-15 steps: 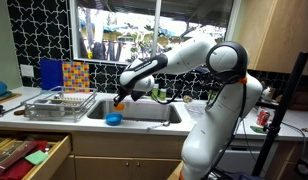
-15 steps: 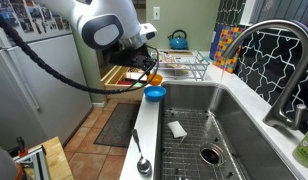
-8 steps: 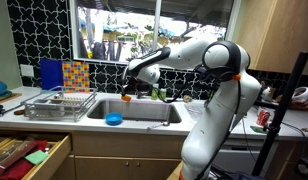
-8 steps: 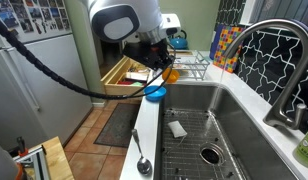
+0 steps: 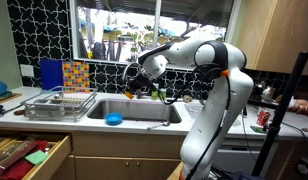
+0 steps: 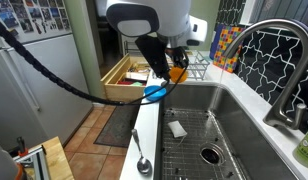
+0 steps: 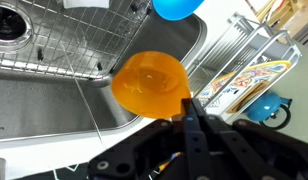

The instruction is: Put the blue bowl on the counter in front of the sink and spill the liquid in the orange bowl into the sink then set it down on the counter next to the blue bowl.

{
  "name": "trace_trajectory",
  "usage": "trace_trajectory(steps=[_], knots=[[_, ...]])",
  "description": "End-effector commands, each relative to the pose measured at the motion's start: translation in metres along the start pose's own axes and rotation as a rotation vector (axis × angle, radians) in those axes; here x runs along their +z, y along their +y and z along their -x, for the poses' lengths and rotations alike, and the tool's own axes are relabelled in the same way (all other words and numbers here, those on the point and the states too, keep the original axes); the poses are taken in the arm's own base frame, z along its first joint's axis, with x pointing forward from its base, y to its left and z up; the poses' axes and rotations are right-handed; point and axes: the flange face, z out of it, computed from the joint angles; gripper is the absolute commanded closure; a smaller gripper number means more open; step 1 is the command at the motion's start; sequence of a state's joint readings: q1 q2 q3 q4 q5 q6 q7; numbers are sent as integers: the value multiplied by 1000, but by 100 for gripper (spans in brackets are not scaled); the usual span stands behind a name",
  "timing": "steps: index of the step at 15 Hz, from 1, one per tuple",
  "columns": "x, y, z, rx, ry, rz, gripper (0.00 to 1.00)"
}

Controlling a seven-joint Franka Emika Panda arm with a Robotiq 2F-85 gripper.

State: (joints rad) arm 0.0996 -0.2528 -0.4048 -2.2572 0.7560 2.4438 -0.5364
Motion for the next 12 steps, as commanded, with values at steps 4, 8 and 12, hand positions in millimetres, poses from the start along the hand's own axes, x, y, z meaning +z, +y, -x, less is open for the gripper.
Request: trace_trajectory(steps=[4,8,12], knots=[[7,32,-13,308,-12,-181,100],[7,45,-19,490,3,-284,100],[1,55,-21,669,41,-388,100]])
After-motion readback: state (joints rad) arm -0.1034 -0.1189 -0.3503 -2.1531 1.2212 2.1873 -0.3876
